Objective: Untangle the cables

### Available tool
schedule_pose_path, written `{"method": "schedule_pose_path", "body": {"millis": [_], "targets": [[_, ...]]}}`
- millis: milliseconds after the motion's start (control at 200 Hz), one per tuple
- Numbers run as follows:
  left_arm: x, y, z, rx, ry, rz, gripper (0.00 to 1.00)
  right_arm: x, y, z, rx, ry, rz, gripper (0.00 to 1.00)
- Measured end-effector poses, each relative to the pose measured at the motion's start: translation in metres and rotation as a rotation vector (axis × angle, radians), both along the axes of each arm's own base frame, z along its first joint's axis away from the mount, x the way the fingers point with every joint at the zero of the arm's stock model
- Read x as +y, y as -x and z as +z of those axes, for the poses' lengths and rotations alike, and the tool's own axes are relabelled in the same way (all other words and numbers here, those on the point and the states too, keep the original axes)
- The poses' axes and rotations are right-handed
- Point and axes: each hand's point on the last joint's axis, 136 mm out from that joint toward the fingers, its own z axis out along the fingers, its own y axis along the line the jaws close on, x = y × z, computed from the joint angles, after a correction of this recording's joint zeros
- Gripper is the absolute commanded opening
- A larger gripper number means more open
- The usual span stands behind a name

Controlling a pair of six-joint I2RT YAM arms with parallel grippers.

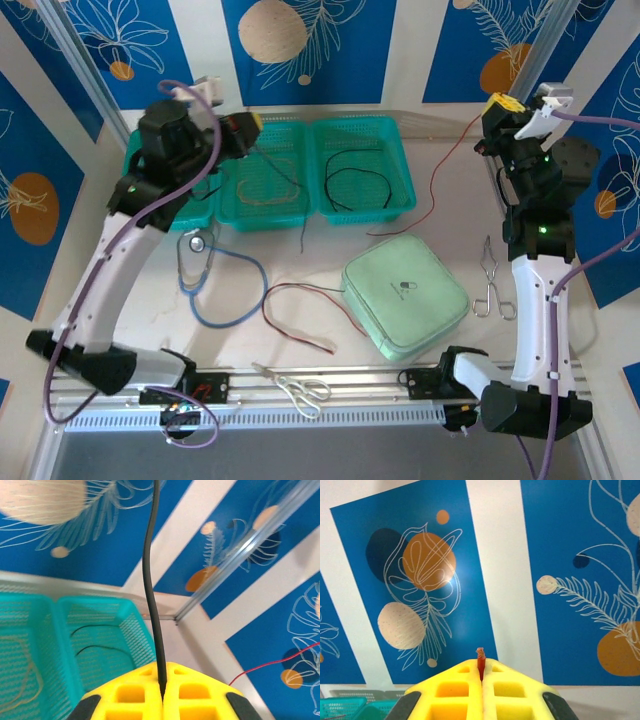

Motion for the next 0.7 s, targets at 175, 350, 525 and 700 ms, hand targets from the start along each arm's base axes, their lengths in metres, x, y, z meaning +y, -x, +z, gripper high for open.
{"method": "schedule_pose_path", "body": {"millis": [175,350,525,700], "targets": [[-0.046,-0.029,0.005,-0.036,0.004,-0.031,0.0,0.005,0.003,-0.003,0.015,-0.001,0.016,0.0],[-0.065,-0.057,0.022,-0.122,0.026,0.006,0.0,0.006,0.011,0.002,0.004,0.0,0.02,0.0],[-0.076,-0.088,0.07,-0.281,0.106,0.061,0.0,0.008,0.015,0.004,0.001,-0.001,0.027,0.0],[-0.093,-0.115,0.092,-0.368,0.158,0.074,0.0,0.01,0.016,0.004,0.005,-0.01,0.039,0.0]]}}
